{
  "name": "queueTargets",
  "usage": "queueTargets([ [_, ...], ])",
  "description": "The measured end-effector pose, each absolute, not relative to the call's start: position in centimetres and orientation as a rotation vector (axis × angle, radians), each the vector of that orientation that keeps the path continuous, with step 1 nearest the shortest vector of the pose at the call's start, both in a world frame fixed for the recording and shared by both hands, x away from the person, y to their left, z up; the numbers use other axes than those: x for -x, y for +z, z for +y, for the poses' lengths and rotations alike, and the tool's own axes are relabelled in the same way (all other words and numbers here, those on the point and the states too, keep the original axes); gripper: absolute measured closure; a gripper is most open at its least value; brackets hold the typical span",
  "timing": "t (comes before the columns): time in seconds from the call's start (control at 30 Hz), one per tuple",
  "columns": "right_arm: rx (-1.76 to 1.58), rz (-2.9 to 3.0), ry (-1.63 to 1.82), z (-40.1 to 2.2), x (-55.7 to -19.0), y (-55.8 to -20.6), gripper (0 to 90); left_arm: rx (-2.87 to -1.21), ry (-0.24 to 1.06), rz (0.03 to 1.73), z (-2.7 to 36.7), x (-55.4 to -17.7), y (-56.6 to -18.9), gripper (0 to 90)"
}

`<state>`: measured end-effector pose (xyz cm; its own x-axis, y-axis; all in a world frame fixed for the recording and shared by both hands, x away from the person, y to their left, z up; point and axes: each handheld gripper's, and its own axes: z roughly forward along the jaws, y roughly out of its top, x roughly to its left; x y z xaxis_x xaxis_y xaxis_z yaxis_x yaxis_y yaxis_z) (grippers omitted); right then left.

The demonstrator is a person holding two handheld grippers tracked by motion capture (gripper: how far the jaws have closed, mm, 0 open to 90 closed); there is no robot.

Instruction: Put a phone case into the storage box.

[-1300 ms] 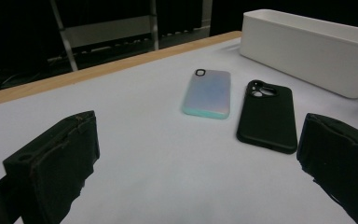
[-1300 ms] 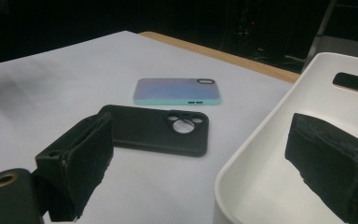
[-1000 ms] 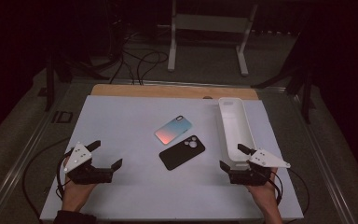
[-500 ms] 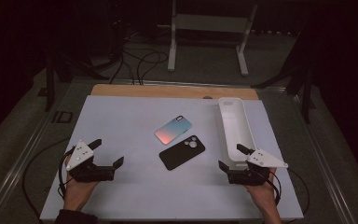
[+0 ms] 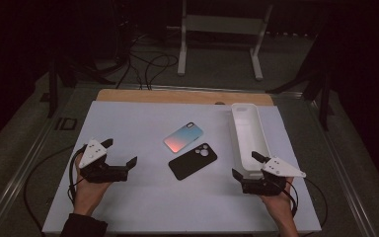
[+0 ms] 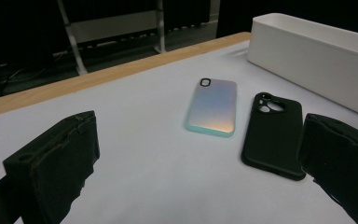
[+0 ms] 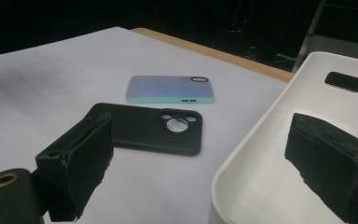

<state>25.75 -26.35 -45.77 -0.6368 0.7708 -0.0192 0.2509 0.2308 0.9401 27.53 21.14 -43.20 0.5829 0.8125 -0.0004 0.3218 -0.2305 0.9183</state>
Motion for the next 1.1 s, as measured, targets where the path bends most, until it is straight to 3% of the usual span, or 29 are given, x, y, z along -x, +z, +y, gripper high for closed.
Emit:
queueTargets([
  [1.1, -0.948, 2.005, 1.393, -26.3, -25.8, -45.5, 7.5, -1.917, 0.56, 0.889, 16.7, -33.7, -43.3, 0.0],
])
